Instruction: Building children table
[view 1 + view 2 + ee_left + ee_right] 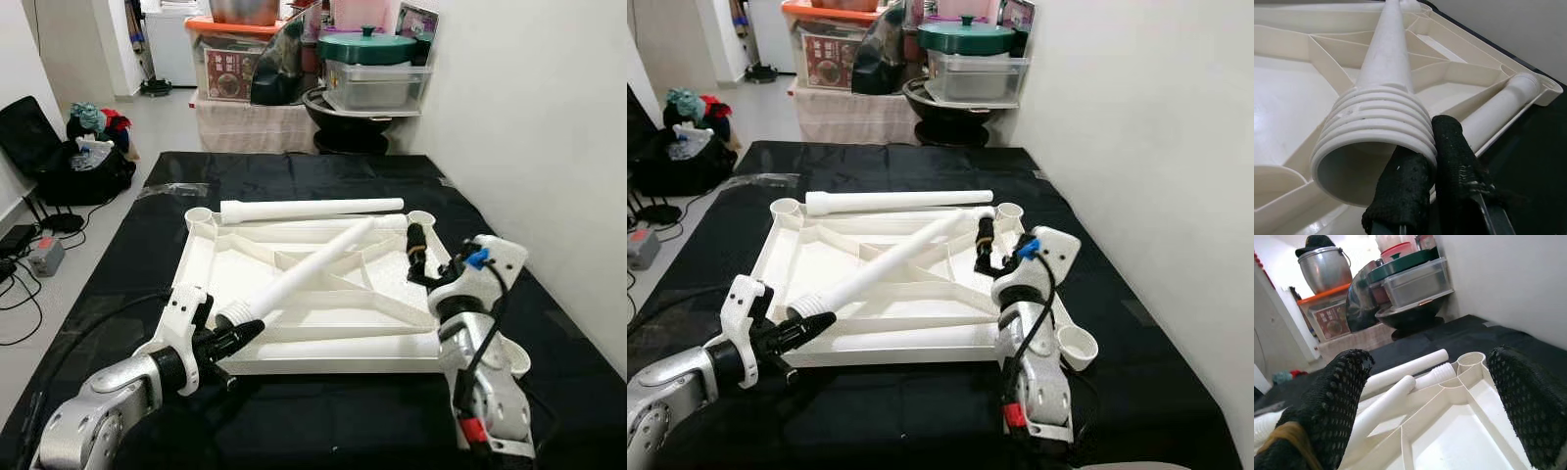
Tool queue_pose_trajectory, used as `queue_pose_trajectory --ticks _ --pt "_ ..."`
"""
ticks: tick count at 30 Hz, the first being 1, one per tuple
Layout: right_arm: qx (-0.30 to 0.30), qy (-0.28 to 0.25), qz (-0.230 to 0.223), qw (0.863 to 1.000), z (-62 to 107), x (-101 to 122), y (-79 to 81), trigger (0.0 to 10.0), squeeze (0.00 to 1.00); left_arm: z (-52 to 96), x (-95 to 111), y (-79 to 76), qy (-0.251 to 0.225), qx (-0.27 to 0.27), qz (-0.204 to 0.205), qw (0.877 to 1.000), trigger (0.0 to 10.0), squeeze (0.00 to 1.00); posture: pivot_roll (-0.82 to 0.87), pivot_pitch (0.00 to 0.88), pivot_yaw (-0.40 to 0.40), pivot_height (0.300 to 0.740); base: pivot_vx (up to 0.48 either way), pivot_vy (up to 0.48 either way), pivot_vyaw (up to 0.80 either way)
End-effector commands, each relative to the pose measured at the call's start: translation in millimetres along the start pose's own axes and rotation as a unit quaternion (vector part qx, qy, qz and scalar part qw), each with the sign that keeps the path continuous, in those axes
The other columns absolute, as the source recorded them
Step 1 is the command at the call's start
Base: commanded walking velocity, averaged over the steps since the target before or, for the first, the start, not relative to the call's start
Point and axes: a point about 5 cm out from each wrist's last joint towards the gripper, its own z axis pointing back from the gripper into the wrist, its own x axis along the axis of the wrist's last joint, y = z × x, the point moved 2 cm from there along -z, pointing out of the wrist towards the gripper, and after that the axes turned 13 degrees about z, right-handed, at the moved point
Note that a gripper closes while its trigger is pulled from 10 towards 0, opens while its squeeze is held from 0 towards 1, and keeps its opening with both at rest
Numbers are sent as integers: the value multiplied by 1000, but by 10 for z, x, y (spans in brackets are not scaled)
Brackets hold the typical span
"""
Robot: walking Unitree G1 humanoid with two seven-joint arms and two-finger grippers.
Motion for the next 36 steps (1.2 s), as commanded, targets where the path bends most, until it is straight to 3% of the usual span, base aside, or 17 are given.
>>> queue_pose_trajectory --ticks 1,5,6,8,10,12,13,15,16,18,22,25,27,28,30,31,36 --pt "-5 17 -11 1000 -6 -58 -19 10000 0 -9 19 -16 -6 -5 -3 1000 0 0 60 0 -72 740 0 0 0" --pt "-12 31 -26 999 0 -116 -6 10000 0 -4 30 -103 -9 -38 -14 999 0 0 63 0 -70 740 0 0 0" --pt "-13 35 -38 999 4 -133 5 10000 0 0 45 -127 -11 -49 -16 999 941 0 63 0 -69 740 0 0 0" --pt "-12 38 -51 998 5 -145 17 10000 0 4 60 -147 -14 -58 -16 998 941 0 63 0 -69 740 0 0 0" --pt "0 58 -106 993 13 -206 78 10000 0 11 118 -202 -26 -83 -32 996 3216 0 66 0 -71 740 0 0 0" --pt "16 67 -145 987 14 -233 129 10000 0 19 158 -232 -35 -98 -38 994 3569 0 66 0 -71 740 0 0 0" --pt "29 70 -171 982 12 -233 160 10000 1000 24 190 -243 -42 -105 -46 992 3451 0 69 0 -71 740 0 0 0" --pt "37 70 -188 979 11 -229 179 10000 1000 27 212 -249 -47 -110 -51 992 3451 0 69 0 -71 740 0 0 0" --pt "70 67 -246 964 5 -183 250 10000 1000 35 258 -236 -55 -111 -61 990 2275 0 70 0 -72 740 0 0 0" --pt "70 67 -246 964 5 -183 250 10000 1000 35 258 -236 -55 -111 -61 990 2275 0 70 0 -72 740 0 0 0" --pt "128 66 -363 921 -10 -76 348 10000 1000 55 269 -239 -54 -123 -74 988 1490 0 74 0 -74 740 0 0 0" --pt "176 69 -407 894 10 -17 417 10000 1000 81 223 -297 -43 -147 -78 985 1804 0 78 0 -79 740 0 0 0" --pt "189 71 -414 887 22 -8 439 10000 1000 85 211 -309 -40 -152 -79 984 1804 0 79 0 -80 740 0 0 0" --pt "205 79 -413 884 39 -14 477 10000 1000 96 201 -325 -37 -159 -82 983 3412 0 80 0 -81 740 0 0 0" --pt "215 85 -412 881 51 -17 496 10000 1000 103 196 -335 -35 -165 -86 982 3412 0 80 0 -81 740 0 0 0" --pt "207 96 -411 883 39 -70 488 10000 0 117 198 -351 -32 -172 -92 980 9529 0 82 0 -83 740 0 0 0" --pt "192 114 -409 885 21 -151 462 10000 0 131 209 -360 -30 -176 -101 979 10000 0 85 0 -84 740 0 0 0"
